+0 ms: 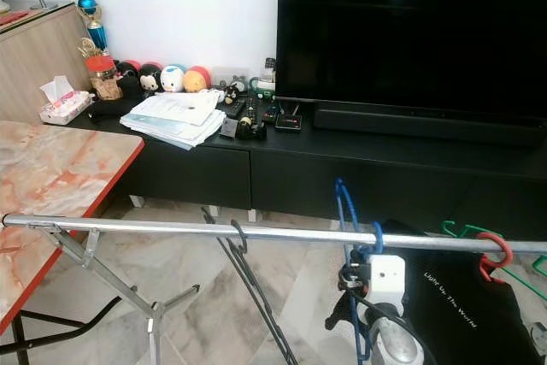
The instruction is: Hang hanger
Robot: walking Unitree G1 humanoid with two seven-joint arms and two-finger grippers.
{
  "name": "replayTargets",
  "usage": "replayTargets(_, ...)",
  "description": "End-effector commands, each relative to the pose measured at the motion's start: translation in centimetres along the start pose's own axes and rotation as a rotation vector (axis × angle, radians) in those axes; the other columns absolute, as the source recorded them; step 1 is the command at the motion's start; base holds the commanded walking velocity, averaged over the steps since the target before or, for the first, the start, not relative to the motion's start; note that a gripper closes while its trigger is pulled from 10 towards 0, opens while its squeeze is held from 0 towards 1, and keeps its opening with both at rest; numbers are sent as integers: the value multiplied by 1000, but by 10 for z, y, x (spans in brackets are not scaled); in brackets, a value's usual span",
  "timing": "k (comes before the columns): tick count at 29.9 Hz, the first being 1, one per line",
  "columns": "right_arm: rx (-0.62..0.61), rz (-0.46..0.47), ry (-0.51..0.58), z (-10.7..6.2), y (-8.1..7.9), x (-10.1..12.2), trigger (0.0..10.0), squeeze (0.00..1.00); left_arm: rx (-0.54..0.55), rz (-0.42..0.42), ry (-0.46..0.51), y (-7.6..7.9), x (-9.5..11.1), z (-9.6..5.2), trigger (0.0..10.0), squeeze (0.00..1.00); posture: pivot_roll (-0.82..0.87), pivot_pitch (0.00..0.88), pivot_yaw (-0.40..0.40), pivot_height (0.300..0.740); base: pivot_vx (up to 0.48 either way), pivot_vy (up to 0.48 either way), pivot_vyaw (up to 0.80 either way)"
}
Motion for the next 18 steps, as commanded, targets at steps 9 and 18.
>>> replayTargets(9, -14, 64, -97, -11, -2, -18, 10000, 0, 5, 15, -16, -3, -4, -1, 10000, 0, 9, 0, 22, 740, 0, 0, 0)
replayTargets(18, -47, 82, -95, -22, 3, -18, 10000, 761, 5, 18, -15, -3, -4, -1, 10000, 0, 7, 0, 17, 740, 0, 0, 0)
Point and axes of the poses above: a point about 5 cm out from each wrist's last joint towards the gripper, its own z axis pointing out of the wrist towards the gripper, its own x axis along the axis of the wrist's last joint, y = z × x, the point moved 5 cm from there along z, pointing out of the wrist towards the gripper, and after that the axes turned 11 degrees about -z, right-handed, at the moved point
